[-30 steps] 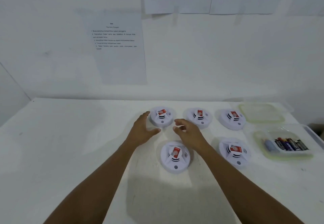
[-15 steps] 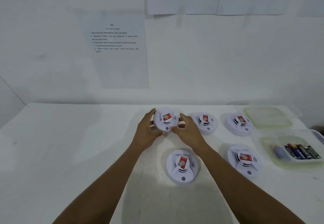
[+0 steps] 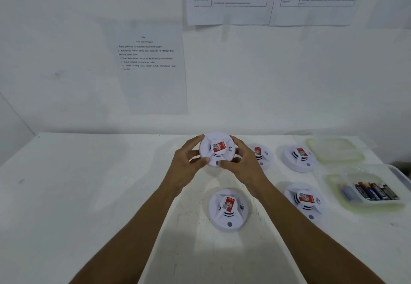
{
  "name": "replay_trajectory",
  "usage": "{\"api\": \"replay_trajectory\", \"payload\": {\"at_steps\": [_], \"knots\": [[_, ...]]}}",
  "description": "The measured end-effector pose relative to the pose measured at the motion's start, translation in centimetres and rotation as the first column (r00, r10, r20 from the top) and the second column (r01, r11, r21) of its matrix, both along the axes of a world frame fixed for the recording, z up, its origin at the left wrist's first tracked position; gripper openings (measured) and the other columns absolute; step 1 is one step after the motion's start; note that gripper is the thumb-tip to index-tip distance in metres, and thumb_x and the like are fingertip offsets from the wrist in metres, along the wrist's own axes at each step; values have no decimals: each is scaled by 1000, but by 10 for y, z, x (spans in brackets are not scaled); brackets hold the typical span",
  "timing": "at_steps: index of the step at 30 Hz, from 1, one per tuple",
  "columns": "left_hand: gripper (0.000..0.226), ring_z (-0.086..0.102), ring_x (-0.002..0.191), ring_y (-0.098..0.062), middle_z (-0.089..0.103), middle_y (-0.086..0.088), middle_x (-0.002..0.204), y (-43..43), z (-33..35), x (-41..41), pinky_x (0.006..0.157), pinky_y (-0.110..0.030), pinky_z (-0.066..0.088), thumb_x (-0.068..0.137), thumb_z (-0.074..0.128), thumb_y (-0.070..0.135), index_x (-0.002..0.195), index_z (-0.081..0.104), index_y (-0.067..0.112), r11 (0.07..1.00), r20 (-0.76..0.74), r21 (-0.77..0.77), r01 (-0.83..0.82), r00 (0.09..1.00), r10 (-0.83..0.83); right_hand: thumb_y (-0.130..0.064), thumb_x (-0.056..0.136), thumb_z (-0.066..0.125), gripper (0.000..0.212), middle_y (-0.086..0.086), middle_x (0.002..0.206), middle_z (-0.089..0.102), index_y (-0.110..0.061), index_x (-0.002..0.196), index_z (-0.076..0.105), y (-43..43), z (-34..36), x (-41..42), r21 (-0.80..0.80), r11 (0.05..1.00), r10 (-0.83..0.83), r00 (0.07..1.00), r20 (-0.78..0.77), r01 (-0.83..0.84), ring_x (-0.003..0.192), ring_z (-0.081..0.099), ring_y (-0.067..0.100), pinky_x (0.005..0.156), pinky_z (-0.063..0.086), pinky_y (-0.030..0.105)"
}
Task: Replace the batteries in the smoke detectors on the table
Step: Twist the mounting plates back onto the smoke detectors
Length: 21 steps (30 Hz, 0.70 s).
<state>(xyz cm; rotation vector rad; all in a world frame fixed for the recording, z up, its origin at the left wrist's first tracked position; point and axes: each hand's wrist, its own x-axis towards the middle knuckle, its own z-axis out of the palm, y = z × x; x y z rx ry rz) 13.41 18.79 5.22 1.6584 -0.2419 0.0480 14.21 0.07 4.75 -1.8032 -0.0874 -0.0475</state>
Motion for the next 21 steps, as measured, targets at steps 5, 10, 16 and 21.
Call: {"api": "replay_trajectory", "payload": {"at_steps": [5, 10, 16, 21], "knots": [[62, 63, 115, -11, 64, 6, 130, -6, 3, -8, 95, -31, 54, 85, 74, 10, 142, 50, 22, 999, -18, -41, -12, 1000, 11, -18, 74, 82, 71, -9, 125, 63, -27, 135, 48, -4, 6, -10, 1, 1000, -10, 999, 33, 10, 111, 60, 10, 89, 55, 27], [61, 63, 115, -10, 66, 8, 128, -11, 8, -13, 94, -28, 54, 86, 73, 6, 140, 52, 21, 999, -4, -47, -13, 1000, 13, -19, 74, 82, 71, -8, 124, 63, -29, 135, 48, -7, 10, -17, 20, 1000, -9, 999, 44, 9, 111, 60, 11, 89, 56, 31], [60, 64, 113, -6, 66, 11, 126, -15, 10, -19, 87, -20, 54, 85, 73, 7, 139, 53, 22, 999, 6, -29, -23, 1000, 24, -21, 73, 83, 73, -8, 123, 62, -30, 136, 47, -10, 9, -22, 9, 1000, -18, 999, 44, 18, 110, 60, 12, 89, 57, 35], [57, 64, 111, -4, 67, 13, 124, -17, 13, -24, 83, -17, 53, 86, 73, 7, 138, 54, 23, 999, 8, -29, -26, 1000, 26, -24, 72, 83, 75, -8, 124, 62, -29, 137, 46, -11, 8, -24, -6, 1000, -18, 999, 48, 18, 109, 62, 12, 89, 57, 38]]}}
